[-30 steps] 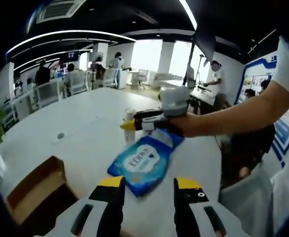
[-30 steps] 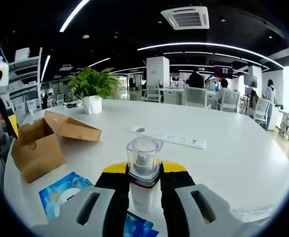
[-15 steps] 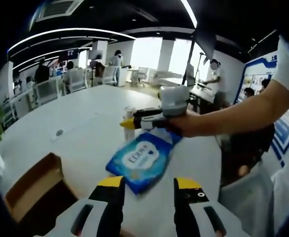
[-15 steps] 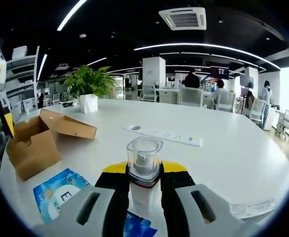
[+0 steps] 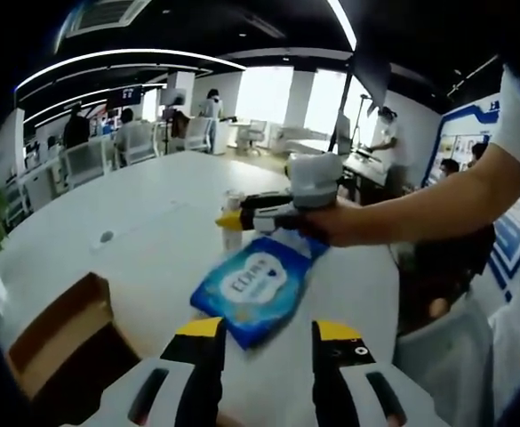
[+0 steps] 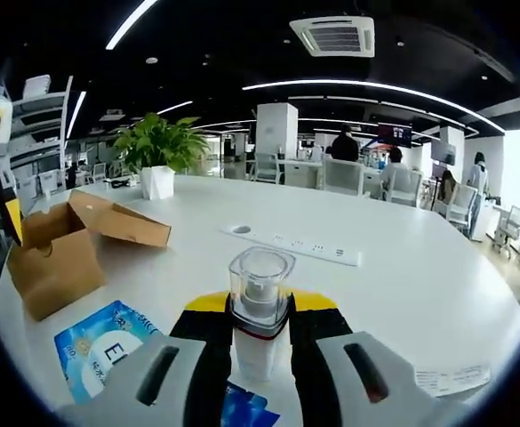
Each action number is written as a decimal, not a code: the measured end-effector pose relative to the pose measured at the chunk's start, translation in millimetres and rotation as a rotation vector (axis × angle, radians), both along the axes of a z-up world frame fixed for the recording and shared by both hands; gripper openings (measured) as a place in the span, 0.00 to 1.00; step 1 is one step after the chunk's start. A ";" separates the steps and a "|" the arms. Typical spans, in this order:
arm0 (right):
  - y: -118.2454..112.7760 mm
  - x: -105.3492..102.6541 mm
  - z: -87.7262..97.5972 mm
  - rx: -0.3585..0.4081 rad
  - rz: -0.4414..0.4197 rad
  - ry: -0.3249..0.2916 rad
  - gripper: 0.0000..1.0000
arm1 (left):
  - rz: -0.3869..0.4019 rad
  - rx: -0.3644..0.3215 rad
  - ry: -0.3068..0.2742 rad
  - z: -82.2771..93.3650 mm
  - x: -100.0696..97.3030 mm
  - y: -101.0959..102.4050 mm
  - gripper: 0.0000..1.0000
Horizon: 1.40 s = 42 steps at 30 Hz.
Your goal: Operate the shoe box by opening the lid, removing the specified soft item, and placing it in the target area until the item is outside and the box remains undamaged.
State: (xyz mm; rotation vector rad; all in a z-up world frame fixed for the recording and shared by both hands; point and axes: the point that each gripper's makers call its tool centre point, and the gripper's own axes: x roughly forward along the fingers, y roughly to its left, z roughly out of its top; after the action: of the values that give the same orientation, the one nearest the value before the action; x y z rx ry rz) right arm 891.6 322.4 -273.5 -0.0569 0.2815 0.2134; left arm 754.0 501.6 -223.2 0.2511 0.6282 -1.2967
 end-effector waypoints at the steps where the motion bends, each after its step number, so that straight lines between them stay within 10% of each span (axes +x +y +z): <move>1: -0.5 -0.6 0.3 -0.002 -0.002 0.000 0.22 | 0.000 0.000 0.000 -0.3 0.0 0.2 0.39; 42: -0.9 -24.3 19.5 0.046 -0.029 0.036 0.51 | -0.001 0.003 -0.011 5.2 -3.1 5.5 0.40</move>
State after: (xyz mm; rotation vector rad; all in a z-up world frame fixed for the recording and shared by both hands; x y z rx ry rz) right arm 867.3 321.5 -253.9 -0.0031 0.3132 0.1924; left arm 750.9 507.2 -218.0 0.2603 0.6210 -1.2945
